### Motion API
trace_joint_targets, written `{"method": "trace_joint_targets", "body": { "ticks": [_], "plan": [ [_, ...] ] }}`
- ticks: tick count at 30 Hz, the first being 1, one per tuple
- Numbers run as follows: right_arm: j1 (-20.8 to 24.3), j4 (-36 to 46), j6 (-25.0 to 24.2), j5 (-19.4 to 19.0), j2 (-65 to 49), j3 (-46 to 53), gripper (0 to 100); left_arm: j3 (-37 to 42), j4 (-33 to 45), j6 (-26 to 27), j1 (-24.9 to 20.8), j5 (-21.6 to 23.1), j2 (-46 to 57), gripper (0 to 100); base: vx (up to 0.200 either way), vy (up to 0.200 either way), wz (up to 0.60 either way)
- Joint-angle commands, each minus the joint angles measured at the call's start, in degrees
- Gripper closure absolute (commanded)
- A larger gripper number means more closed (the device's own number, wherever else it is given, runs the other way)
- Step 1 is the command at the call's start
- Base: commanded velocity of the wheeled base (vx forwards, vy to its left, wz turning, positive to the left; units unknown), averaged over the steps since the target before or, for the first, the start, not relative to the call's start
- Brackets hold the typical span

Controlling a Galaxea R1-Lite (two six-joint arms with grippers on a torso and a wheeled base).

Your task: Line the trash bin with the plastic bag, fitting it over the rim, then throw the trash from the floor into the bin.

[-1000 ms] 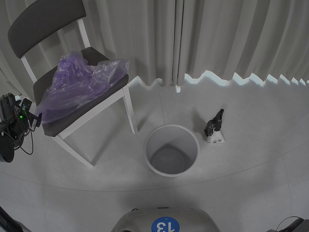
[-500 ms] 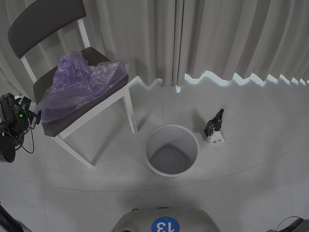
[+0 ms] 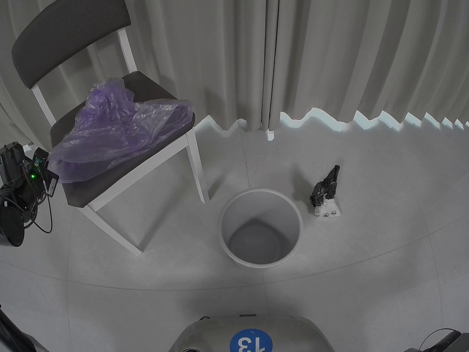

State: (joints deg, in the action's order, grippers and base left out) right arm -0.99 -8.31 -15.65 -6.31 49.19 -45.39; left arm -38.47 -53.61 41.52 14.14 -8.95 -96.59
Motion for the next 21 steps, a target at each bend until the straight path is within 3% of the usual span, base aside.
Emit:
{"method": "trace_joint_targets", "body": {
  "ticks": [1,9,11,21],
  "plan": [
    [0.02,-0.04,0.01,-0.01,0.12,0.03,0,-0.55,-0.79,-0.48,-0.52,-0.10,0.52,100,0.000,0.000,0.00],
    [-0.07,-0.04,0.01,-0.01,0.47,0.39,0,-2.31,-1.58,-5.57,-2.89,-0.02,1.93,100,0.000,0.000,0.00],
    [0.02,-0.04,0.10,-0.01,0.91,1.00,0,-4.33,-0.70,-10.67,-5.88,-0.10,3.69,100,0.000,0.000,0.00],
    [0.72,-1.27,1.94,-0.45,1.00,2.41,0,-10.22,4.57,-14.80,-11.86,-0.28,9.05,100,0.000,0.000,0.00]
  ]
}}
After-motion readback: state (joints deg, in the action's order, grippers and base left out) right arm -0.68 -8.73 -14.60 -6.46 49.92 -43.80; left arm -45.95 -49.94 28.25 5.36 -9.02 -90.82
